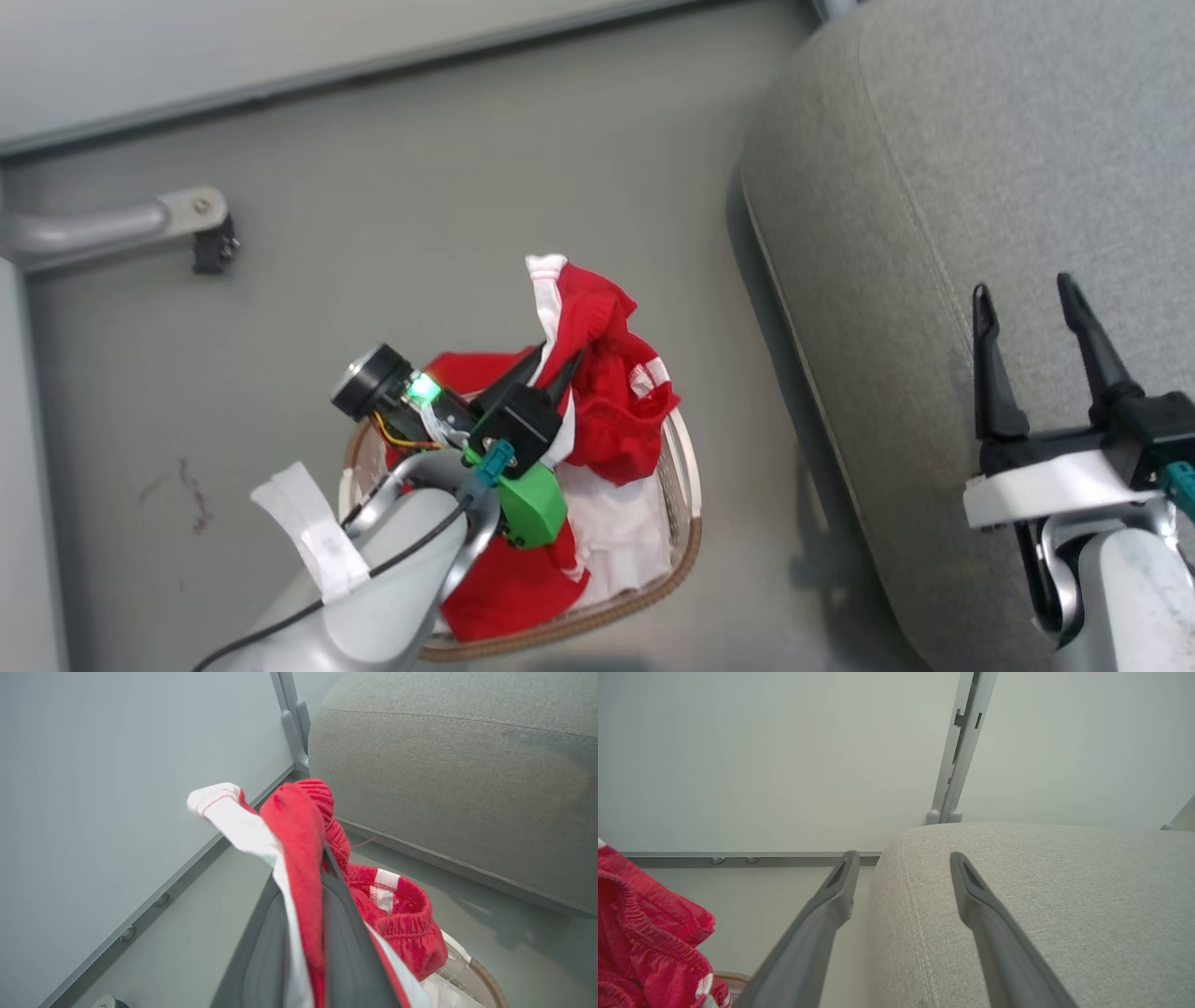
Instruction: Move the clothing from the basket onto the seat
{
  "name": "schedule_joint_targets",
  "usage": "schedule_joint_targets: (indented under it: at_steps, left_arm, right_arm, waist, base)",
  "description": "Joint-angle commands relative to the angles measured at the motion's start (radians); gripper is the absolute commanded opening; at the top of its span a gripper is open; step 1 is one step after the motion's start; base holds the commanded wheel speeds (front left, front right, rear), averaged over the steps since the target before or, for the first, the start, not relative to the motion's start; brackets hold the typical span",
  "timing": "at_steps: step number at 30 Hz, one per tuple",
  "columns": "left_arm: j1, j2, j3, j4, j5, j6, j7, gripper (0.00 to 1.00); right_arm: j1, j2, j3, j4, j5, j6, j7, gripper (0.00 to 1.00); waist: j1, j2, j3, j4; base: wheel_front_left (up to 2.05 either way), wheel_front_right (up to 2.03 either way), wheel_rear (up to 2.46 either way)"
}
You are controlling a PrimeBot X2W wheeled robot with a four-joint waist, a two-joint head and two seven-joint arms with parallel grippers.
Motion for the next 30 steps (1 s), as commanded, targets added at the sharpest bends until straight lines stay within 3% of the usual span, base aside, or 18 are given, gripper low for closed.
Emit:
schedule_joint_targets:
  at_steps: [1, 10, 19, 30]
  left_arm:
    - [-0.018, 0.015, 0.004, -0.019, 0.007, -0.006, -0.001, 0.0]
    - [-0.155, 0.09, -0.015, -0.08, 0.028, -0.044, -0.001, 0.0]
    - [-0.366, 0.132, -0.05, -0.068, 0.01, -0.057, -0.001, 0.0]
    - [-0.516, 0.106, -0.097, -0.073, -0.045, -0.058, -0.001, 0.0]
  right_arm:
    - [0.029, -0.004, 0.002, 0.007, -0.005, -0.001, -0.005, 1.0]
    - [0.095, -0.004, 0.036, 0.024, 0.001, -0.001, -0.005, 1.0]
    - [0.091, -0.004, 0.102, 0.033, 0.021, -0.001, -0.005, 1.0]
    - [0.067, -0.004, 0.249, 0.071, 0.044, -0.001, -0.005, 1.0]
  waist:
    - [0.0001, 0.0, -0.199, 0.085]
    - [0.0001, 0.0, -0.323, 0.098]
    - [0.0001, 0.0, -0.353, 0.092]
    - [0.0001, 0.0, -0.366, 0.114]
  base:
    - [0.0, 0.0, 0.0]
    - [0.0, 0.0, 0.0]
    - [0.0, 0.0, 0.0]
    - [0.0, 0.0, 0.0]
